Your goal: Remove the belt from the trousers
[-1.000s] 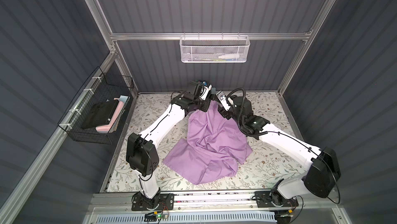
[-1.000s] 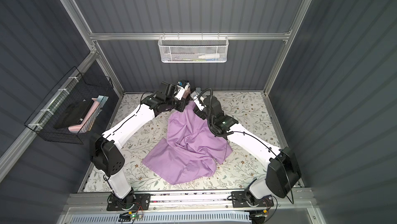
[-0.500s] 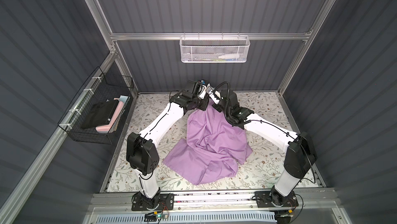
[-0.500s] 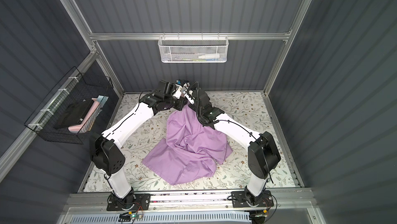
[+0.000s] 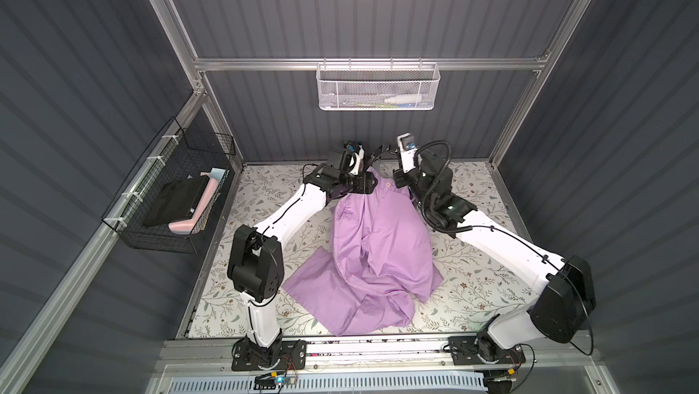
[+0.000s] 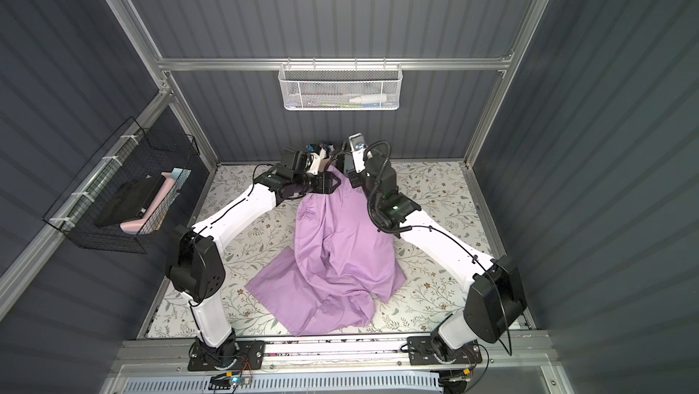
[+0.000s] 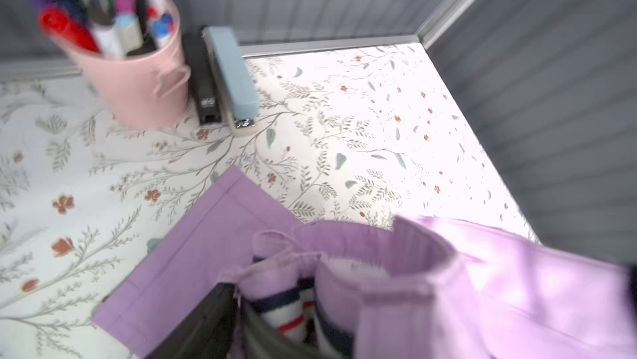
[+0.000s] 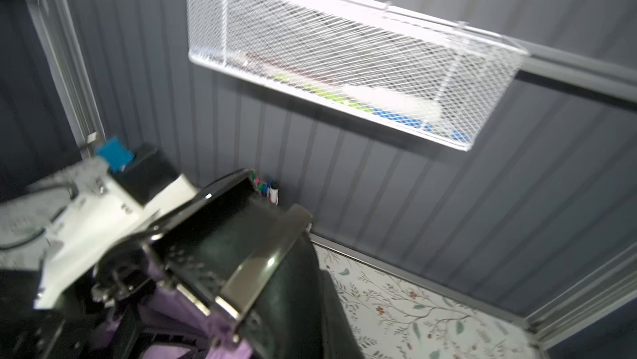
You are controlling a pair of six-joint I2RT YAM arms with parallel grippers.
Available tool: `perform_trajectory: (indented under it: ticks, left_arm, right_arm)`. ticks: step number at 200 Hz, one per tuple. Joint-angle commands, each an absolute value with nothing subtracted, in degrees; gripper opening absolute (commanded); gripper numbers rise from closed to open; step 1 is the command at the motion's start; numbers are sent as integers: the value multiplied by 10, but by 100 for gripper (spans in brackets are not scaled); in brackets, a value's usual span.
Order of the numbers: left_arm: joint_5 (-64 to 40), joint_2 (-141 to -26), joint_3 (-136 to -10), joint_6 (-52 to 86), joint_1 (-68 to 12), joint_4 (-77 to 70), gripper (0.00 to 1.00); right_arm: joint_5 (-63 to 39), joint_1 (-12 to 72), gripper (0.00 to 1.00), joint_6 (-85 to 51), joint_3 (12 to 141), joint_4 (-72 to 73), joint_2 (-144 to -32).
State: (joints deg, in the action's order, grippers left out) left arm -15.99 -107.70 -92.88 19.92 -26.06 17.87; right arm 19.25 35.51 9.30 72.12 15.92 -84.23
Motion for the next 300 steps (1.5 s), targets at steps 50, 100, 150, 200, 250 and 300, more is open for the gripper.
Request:
perform_trajectory:
  ticks: [50,100,150,200,250,300]
  left_arm:
    - [-203,-1211,-1139,186,-141,275,75]
    - [-235,-1170,-1124,86,-117,268,77]
    - [-257,-1036,-799,48,-153,71,83]
    - [-209,-1003,-749,5,-195,97,90]
    - [-182,-931,-665,8,-205,-3,91]
    - [-153,-924,-711,-32,-229,-12,90]
  right_arm:
    - [133,252,0,-149,800,373,-849]
    - [60,262,0,-157,669,385,-814]
    - [0,283,0,-141,575,409,-826]
    - [-19,285,0,-146,599,376,-862]
    - [28,284,0,-174,587,352,-859]
    - [-7,285,0,-155,591,313,-856]
